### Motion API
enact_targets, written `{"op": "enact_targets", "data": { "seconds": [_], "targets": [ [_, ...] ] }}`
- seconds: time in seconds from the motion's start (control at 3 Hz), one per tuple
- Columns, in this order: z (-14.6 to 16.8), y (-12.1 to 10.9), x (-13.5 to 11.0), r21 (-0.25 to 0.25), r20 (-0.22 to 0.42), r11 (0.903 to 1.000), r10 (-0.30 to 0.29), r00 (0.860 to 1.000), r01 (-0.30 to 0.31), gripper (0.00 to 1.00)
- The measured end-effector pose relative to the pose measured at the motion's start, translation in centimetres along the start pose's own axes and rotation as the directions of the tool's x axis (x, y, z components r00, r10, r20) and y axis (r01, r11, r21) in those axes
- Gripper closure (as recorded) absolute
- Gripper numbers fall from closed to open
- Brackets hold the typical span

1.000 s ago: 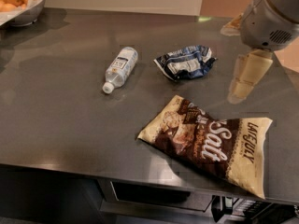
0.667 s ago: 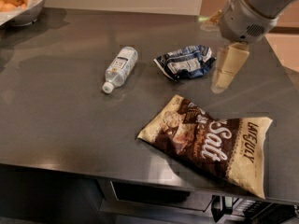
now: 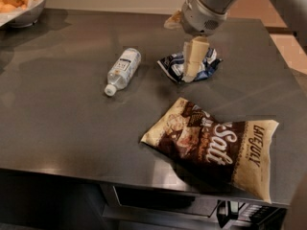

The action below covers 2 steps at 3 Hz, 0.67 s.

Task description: Pick blue plastic bottle

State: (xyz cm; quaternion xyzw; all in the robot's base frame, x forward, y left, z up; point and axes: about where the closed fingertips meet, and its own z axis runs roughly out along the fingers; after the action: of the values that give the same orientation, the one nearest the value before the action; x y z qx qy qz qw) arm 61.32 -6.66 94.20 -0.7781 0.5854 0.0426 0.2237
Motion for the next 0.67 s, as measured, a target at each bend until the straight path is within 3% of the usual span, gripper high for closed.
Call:
{"op": "enact_targets", "data": {
  "seconds": [0.33,0.67],
  "targets": [
    [2.3,-2.3,-1.3,-0.023,0.0,0.9974,-0.068,0.998,0.068,0.0],
    [4.4,-3.9,-3.1,-0.045,-0.018,0.985,-0.168,0.986,0.167,0.0]
  ]
}}
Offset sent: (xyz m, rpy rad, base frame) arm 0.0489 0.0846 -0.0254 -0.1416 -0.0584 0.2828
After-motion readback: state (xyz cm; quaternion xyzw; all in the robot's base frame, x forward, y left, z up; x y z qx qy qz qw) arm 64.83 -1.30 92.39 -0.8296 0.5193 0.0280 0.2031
